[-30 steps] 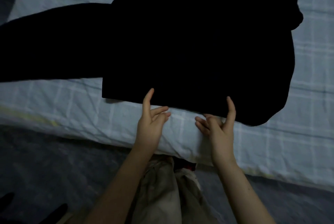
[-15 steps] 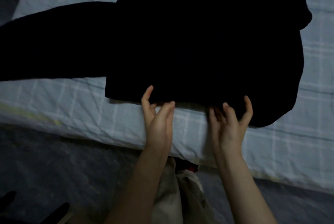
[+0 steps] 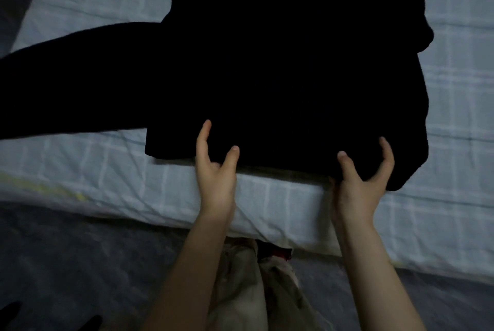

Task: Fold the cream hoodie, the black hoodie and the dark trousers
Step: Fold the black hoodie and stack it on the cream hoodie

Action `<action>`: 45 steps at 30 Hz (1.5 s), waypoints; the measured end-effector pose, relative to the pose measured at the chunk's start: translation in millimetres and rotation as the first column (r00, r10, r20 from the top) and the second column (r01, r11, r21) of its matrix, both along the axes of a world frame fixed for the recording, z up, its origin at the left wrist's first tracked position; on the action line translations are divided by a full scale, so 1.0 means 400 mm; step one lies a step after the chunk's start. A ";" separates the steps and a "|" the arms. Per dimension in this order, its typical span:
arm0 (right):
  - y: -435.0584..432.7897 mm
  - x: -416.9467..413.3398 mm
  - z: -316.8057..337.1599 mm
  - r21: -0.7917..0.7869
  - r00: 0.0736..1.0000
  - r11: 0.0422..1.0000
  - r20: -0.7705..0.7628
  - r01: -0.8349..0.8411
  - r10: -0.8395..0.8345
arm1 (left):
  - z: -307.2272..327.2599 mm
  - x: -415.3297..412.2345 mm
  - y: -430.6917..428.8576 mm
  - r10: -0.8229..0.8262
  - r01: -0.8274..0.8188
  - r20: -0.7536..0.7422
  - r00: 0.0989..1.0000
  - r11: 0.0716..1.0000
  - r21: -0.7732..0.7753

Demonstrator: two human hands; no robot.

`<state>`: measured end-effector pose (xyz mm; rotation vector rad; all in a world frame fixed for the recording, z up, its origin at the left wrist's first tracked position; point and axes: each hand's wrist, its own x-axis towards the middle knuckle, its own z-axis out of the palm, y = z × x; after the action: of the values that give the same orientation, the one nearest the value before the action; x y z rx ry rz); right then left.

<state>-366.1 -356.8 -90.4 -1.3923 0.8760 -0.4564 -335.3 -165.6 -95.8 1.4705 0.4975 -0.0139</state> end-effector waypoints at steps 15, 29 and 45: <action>-0.115 0.301 0.284 -0.319 0.979 0.944 0.148 -0.089 0.142 | 0.293 0.351 -0.001 -0.153 0.128 0.329 0.932 0.987 0.097; -0.287 0.879 0.254 -0.386 0.983 0.919 0.125 -0.078 0.136 | 0.262 1.002 -0.160 -0.405 0.278 0.270 0.873 0.870 0.406; -0.327 1.064 -0.018 -0.136 0.974 0.981 0.159 -0.138 0.159 | 0.005 1.145 -0.252 -0.321 0.242 0.203 0.925 0.910 0.336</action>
<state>59.5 -487.5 -97.7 -1.4974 0.6085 -0.5123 122.6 -266.6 -93.6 1.8107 0.0715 0.0222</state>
